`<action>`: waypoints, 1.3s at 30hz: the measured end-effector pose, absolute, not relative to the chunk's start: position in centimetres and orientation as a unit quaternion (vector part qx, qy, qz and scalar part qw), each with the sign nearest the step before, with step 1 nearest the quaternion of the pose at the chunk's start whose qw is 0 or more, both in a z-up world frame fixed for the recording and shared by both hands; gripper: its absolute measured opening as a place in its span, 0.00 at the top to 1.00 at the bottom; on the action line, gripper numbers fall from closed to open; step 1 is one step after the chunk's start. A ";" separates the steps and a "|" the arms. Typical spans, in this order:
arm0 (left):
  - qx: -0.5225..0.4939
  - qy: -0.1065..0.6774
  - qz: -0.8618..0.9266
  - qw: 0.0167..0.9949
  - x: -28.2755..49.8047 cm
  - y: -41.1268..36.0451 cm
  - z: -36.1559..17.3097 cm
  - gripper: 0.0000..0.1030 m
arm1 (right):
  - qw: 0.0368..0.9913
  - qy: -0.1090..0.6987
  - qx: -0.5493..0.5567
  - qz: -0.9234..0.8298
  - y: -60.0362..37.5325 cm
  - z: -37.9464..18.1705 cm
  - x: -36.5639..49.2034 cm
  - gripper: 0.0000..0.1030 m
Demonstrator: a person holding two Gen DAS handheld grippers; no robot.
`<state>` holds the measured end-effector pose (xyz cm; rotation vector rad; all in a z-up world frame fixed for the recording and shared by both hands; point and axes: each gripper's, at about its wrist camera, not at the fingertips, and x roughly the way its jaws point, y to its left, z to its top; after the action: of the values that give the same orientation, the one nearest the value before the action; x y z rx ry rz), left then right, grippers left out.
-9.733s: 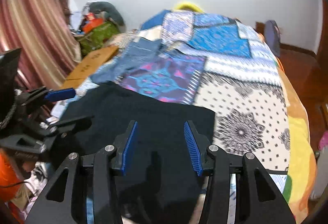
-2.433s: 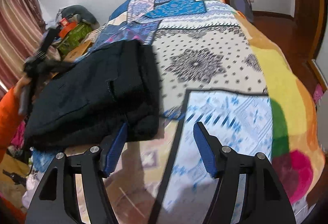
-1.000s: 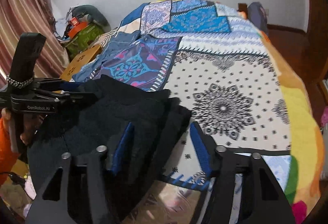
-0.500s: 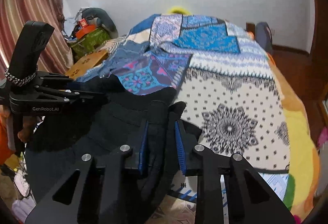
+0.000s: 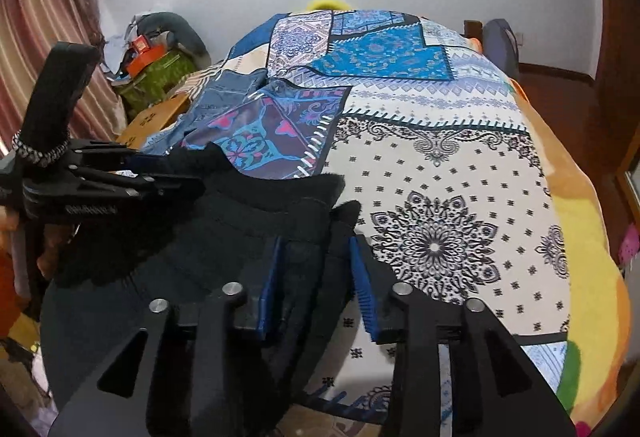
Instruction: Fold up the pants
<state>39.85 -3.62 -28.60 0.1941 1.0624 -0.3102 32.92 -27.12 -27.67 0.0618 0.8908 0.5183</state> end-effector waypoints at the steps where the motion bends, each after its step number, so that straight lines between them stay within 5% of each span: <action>1: 0.095 0.494 -0.142 0.852 39.7 -3.4 -27.8 0.49 | 0.870 0.426 0.028 0.246 -27.3 -27.4 32.8 0.67; 10: 0.107 0.427 -0.153 0.885 35.2 -3.0 -21.4 0.49 | 0.882 0.389 0.029 0.263 -27.8 -22.8 30.4 0.60; 20: 0.130 0.492 -0.153 0.847 30.8 -4.6 -28.6 0.48 | 0.846 0.434 -0.014 0.311 -23.7 -25.5 27.8 0.60; 39: 0.101 0.495 -0.134 0.852 26.6 0.9 -28.2 0.36 | 0.852 0.443 -0.033 0.276 -26.0 -25.8 23.6 0.57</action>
<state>26.65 0.90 -28.15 0.2130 1.0418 -0.2830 23.62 -26.01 -25.77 -0.0694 0.9323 0.5813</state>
